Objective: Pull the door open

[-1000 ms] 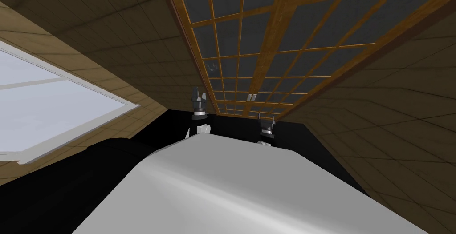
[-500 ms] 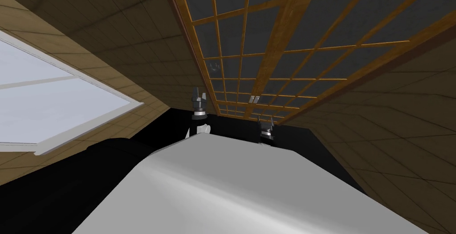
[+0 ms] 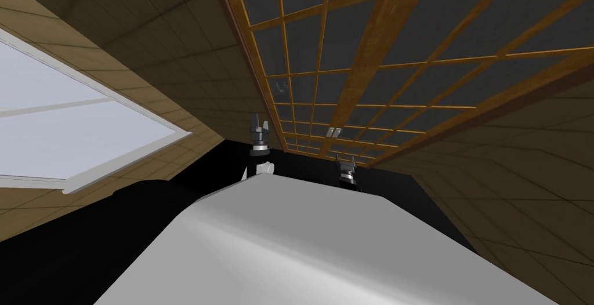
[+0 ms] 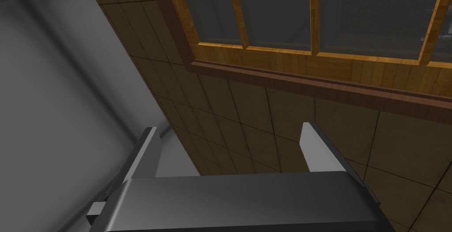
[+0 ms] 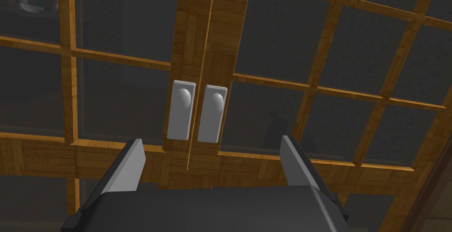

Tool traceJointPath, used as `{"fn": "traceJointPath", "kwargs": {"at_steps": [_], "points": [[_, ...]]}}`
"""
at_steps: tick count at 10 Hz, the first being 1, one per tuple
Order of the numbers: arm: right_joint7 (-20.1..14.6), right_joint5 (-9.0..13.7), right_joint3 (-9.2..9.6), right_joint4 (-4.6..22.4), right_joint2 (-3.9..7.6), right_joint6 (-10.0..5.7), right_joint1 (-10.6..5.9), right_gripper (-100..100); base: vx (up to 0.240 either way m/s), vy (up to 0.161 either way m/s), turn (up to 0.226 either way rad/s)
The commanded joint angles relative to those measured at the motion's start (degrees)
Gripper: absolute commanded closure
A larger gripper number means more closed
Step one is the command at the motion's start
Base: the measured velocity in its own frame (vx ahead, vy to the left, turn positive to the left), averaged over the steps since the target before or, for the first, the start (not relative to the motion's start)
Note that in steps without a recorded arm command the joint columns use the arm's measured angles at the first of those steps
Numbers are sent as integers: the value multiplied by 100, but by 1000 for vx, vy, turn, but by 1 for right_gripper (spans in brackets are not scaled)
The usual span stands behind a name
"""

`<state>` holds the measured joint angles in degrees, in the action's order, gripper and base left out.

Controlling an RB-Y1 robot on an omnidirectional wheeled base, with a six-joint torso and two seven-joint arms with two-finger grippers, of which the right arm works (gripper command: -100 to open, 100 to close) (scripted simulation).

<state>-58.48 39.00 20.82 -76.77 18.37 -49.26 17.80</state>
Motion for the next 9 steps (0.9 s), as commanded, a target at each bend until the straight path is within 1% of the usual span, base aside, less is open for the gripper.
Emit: {"fn": "traceJointPath", "kwargs": {"at_steps": [1, 2, 4, 5, 9], "points": [[-181, 95, 61, 211, 53, -73, -50, -100, 109, -27, 71], [-361, 209, 129, 421, 111, -133, -94, -100, 142, -36, 121], [-542, 323, 197, 630, 168, -194, -139, -100, 114, -31, 101], [-704, 425, 258, 817, 220, -248, -180, -100, 127, -44, 101], [-1014, 621, 373, 1176, 318, -352, -261, -100, 117, -40, 73]]}}
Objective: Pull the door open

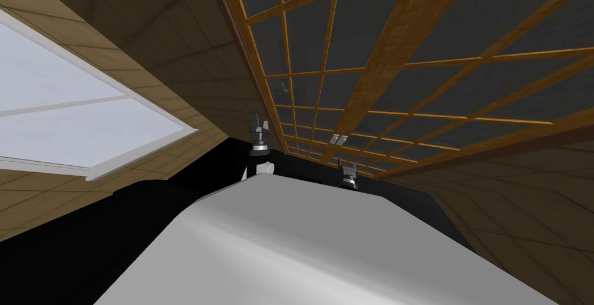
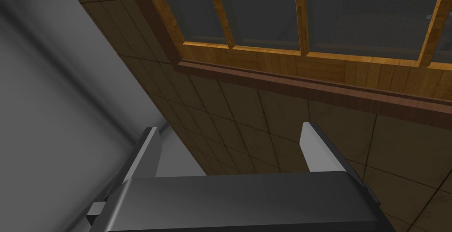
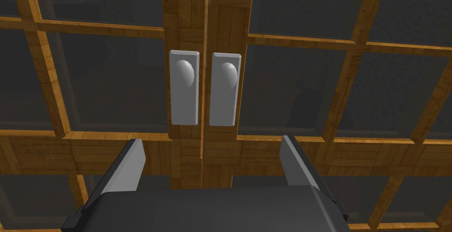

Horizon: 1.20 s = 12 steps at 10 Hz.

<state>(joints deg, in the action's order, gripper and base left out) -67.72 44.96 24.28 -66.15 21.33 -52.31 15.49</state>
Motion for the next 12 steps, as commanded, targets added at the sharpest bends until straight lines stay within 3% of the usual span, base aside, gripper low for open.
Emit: {"fn": "traceJointPath", "kwargs": {"at_steps": [1, 9, 12], "points": [[-153, 65, 50, 186, 42, -69, -48, -100, 89, -29, 61], [-784, 465, 272, 900, 242, -281, -254, -100, 127, -47, 76], [-758, 478, 218, 993, 244, -266, -147, -100, -50, -10, -19]]}}
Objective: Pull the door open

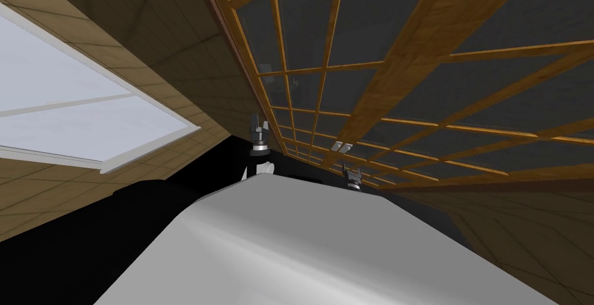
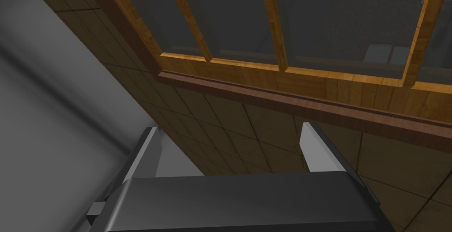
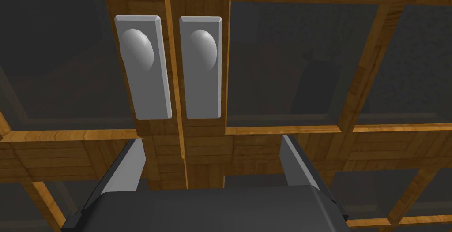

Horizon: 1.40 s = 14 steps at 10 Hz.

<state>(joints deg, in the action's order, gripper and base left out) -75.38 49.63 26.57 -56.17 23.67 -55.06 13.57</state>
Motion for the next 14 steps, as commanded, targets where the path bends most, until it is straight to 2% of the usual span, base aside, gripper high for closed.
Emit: {"fn": "traceJointPath", "kwargs": {"at_steps": [1, 6, 7, 8, 10, 12, 14], "points": [[9, 34, -39, 57, 18, 12, 95, -100, -208, -9, -30], [18, 225, -303, 515, 75, 39, 373, -100, -191, -26, -21], [18, 225, -303, 515, 75, 39, 373, -100, -133, -32, 2], [23, 319, -439, 730, 97, 53, 469, -100, -166, -40, 9], [28, 426, -597, 967, 118, 70, 549, -100, -182, -44, 28], [28, 444, -625, 1008, 120, 73, 556, -100, -95, -12, 5], [34, 569, -819, 1279, 130, 96, 581, -100, -81, -29, 82]]}}
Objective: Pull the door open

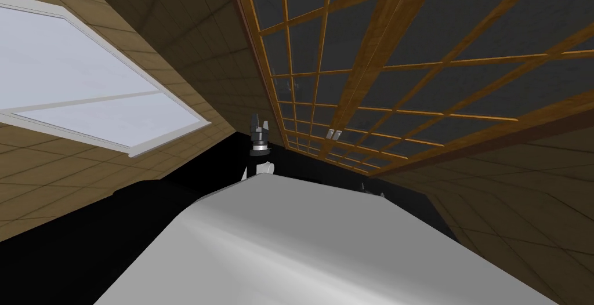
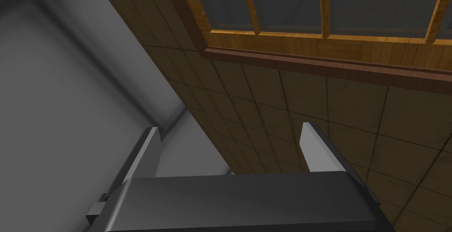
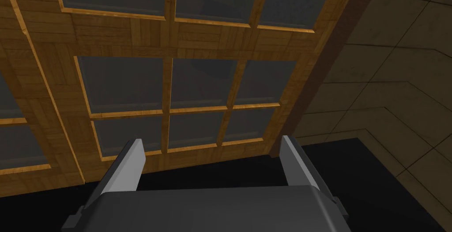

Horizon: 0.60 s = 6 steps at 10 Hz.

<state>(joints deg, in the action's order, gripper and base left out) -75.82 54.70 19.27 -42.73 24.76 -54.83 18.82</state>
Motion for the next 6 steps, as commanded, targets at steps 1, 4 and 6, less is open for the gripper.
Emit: {"fn": "traceJointPath", "kwargs": {"at_steps": [1, 4, 6], "points": [[81, 109, -163, 31, 18, 84, 36, -100, -64, -43, 107], [86, 224, -371, 250, -35, 121, -219, -100, 28, -61, 190], [86, 231, -391, 256, -55, 127, -307, -100, 143, -51, 122]]}}
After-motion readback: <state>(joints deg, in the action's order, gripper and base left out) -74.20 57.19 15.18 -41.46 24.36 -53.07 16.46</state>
